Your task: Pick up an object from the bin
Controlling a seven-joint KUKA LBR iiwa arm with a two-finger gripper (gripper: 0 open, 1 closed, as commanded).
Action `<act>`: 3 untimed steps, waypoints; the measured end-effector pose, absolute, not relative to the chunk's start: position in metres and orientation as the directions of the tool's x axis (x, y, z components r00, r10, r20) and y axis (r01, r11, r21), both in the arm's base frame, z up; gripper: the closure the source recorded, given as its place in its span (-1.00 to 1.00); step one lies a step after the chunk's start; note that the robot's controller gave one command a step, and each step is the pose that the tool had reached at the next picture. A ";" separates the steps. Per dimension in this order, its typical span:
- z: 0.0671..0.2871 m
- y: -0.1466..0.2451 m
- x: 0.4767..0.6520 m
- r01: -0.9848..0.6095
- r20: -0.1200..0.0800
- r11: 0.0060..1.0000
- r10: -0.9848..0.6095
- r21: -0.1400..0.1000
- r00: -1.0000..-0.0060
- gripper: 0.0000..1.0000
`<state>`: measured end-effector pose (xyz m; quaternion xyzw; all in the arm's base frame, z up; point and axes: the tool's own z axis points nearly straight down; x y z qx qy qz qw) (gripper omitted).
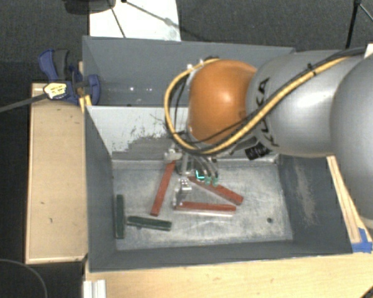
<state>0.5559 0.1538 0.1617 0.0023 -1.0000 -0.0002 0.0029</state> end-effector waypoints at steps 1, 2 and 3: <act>0.166 0.153 0.558 -0.001 -0.002 1.000 -0.001 0.002 -1.000 -1.00; 0.077 0.160 0.562 -0.121 -0.009 0.993 -0.121 0.002 -0.993 1.00; 0.075 0.162 0.559 -0.120 -0.002 0.993 -0.120 0.003 -0.993 -1.00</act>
Offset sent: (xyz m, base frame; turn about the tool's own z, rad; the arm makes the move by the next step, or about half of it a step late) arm 0.0018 0.0060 -0.0917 -0.1205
